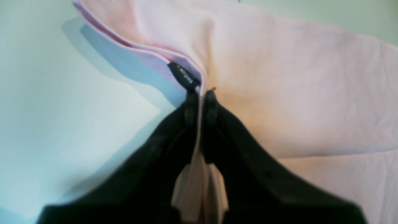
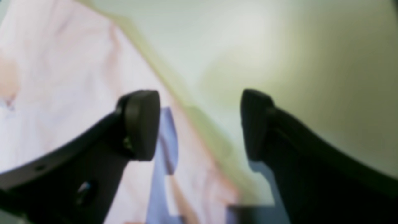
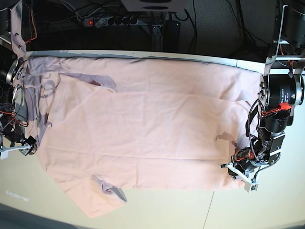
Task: Fold the T-shirt properly
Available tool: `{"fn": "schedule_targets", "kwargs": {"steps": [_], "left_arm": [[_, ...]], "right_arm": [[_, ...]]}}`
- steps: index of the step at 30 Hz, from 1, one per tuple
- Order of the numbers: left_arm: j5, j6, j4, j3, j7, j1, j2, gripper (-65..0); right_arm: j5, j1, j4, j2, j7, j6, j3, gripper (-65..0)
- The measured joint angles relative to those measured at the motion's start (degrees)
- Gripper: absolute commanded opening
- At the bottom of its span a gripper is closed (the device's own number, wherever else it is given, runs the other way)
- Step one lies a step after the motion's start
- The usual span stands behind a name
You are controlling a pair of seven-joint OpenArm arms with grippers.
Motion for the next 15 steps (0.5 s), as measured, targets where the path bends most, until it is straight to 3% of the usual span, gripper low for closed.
{"fn": "schedule_targets", "kwargs": {"steps": [15], "left_arm": [[-2.64, -0.07, 0.15, 9.33, -1.33, -0.33, -0.20, -65.0]], "right_arm": [[-0.28, 1.77, -0.02, -1.62, -0.59, 0.46, 0.00, -25.6]]}}
